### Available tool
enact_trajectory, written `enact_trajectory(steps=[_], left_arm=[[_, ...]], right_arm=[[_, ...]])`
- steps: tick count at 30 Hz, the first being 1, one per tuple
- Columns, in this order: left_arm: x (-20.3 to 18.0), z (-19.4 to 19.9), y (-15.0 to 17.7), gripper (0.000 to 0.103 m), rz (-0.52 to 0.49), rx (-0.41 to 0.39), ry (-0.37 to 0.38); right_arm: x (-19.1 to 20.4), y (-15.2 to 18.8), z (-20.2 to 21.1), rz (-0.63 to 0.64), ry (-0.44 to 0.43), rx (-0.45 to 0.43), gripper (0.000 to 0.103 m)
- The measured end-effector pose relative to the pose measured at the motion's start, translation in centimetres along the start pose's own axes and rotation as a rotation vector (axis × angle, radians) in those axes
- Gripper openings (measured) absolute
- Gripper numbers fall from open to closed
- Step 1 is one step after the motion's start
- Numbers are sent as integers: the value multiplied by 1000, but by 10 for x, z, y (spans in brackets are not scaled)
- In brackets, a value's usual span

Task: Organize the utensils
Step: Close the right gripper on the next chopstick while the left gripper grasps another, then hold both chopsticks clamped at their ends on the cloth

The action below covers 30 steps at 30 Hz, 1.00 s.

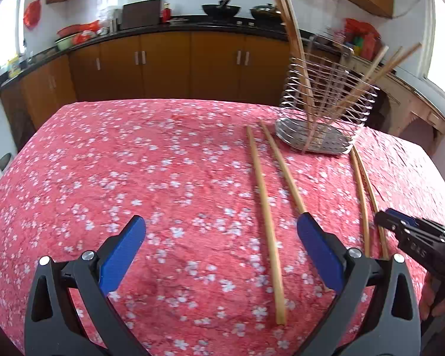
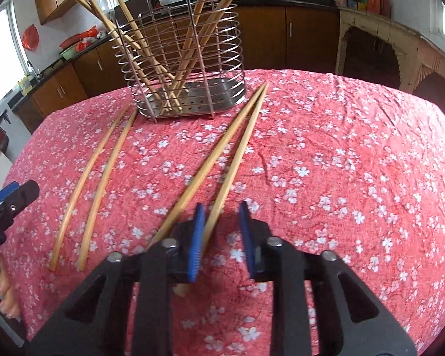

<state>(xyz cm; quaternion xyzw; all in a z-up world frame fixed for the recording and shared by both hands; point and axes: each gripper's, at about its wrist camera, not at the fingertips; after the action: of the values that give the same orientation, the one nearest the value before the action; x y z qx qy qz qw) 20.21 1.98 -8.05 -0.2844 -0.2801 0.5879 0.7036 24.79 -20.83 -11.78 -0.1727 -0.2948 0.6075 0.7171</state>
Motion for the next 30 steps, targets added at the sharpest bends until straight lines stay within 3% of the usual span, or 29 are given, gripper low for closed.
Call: enact_trajectory(steps=[1, 6, 11, 20, 23, 25, 30], left_arm=[[-3, 0, 0, 100, -14, 0, -3], [-28, -1, 0, 86, -146, 6, -49], [-34, -8, 0, 77, -145, 56, -34], [-43, -26, 5, 55, -143, 143, -31], [-45, -31, 6, 35, -135, 145, -22], [-42, -33, 2, 15, -117, 155, -25], [-13, -41, -3, 10, -50, 157, -59]], right_arm=[[-2, -2, -2, -7, 2, -1, 11], [-30, -8, 3, -76, 30, -8, 8], [-76, -19, 8, -258, 134, -37, 8], [-81, -17, 11, -218, 137, -42, 8], [-75, -14, 12, -188, 126, -38, 8], [-64, -12, 9, -164, 127, -38, 8], [-66, -7, 10, -157, 108, -35, 8]])
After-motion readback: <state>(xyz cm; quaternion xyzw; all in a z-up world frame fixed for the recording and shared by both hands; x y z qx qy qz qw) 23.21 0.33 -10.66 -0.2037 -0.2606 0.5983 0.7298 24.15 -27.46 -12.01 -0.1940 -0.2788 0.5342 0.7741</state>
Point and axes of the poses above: each gripper's, at about its wrist camera, not at the fingertips, and z roughly against the way its jaws point, x to its left, y to its underside, and after that the axes turned 9 degrees about -z, right-handed
